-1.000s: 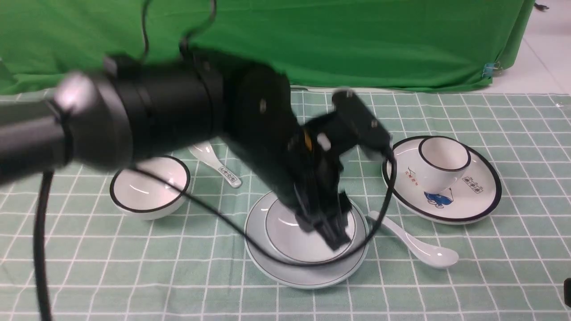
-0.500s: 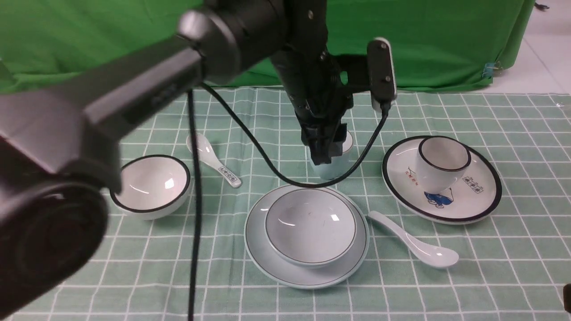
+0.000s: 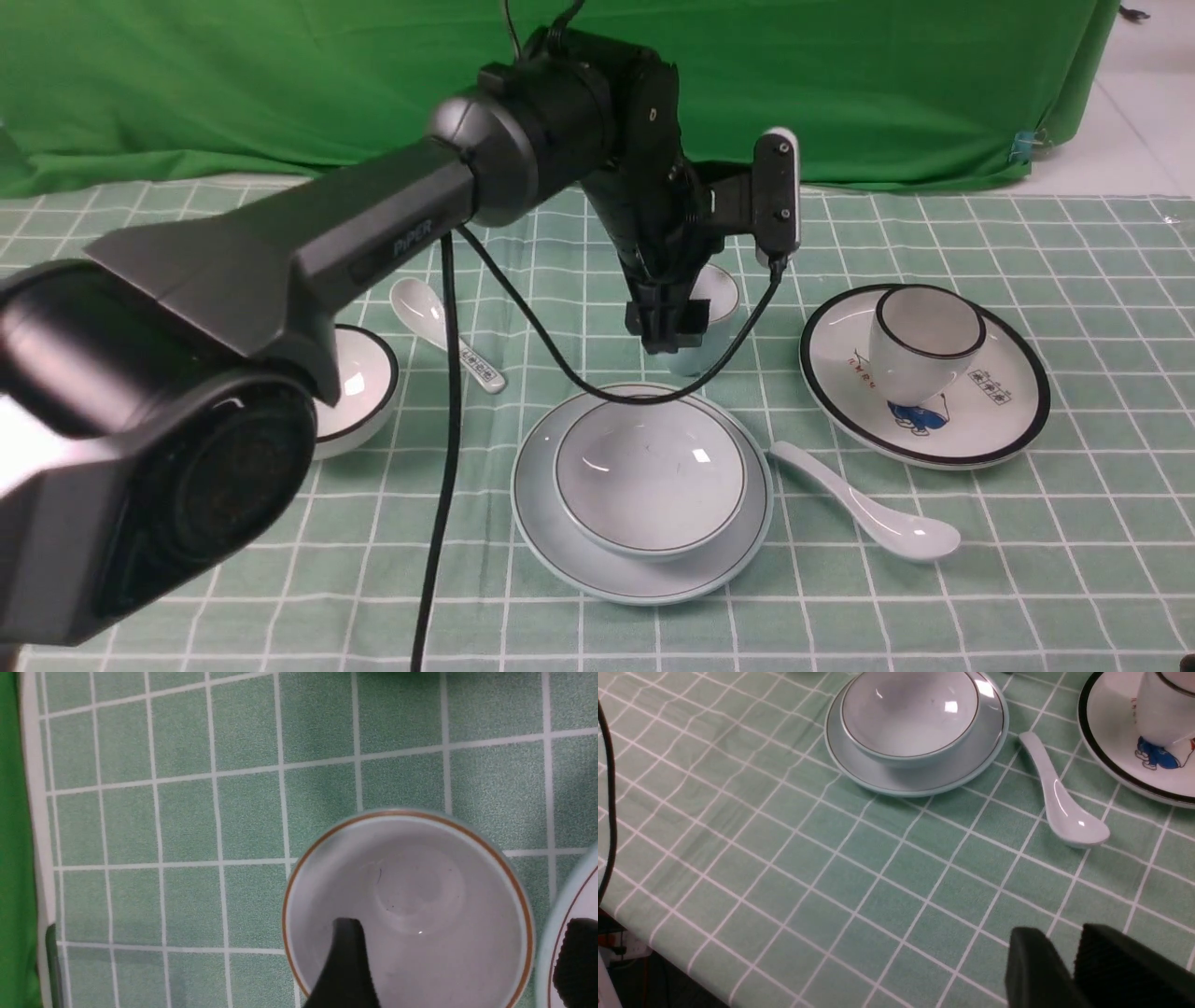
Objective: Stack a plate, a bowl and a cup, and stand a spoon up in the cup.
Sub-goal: Use the left arm to grab a blue teacup
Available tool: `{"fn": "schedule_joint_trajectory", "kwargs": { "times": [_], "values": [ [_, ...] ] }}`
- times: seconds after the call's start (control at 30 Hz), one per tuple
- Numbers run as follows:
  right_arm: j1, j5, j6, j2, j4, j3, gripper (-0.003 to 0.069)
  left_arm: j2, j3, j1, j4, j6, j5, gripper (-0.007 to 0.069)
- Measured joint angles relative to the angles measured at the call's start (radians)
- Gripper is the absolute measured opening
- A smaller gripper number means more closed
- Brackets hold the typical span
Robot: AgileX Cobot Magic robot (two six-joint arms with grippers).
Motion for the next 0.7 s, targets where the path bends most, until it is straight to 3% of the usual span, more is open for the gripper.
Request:
{"fn": "schedule_joint_trajectory", "kwargs": {
  "times": [0.17, 0.3, 0.47, 0.57, 0.7],
  "values": [
    [0.000, 0.000, 0.001, 0.000, 0.000, 0.000, 0.0181, 0.024, 0.006, 0.000, 0.000, 0.006, -0.020, 0.0496],
    [0.000, 0.000, 0.002, 0.000, 0.000, 0.000, 0.0188, 0.051, 0.006, 0.002, 0.007, 0.006, -0.042, 0.0420],
    [0.000, 0.001, 0.004, 0.000, 0.000, 0.000, 0.0192, 0.053, 0.006, 0.002, 0.000, 0.006, -0.009, 0.0246],
    [0.000, 0.001, 0.004, 0.000, 0.000, 0.000, 0.0195, 0.049, 0.006, 0.002, -0.008, 0.006, 0.024, 0.0079],
    [0.000, 0.002, 0.004, 0.000, 0.000, 0.000, 0.0195, 0.026, 0.008, 0.004, -0.011, -0.035, 0.034, 0.0031]
  ]
}}
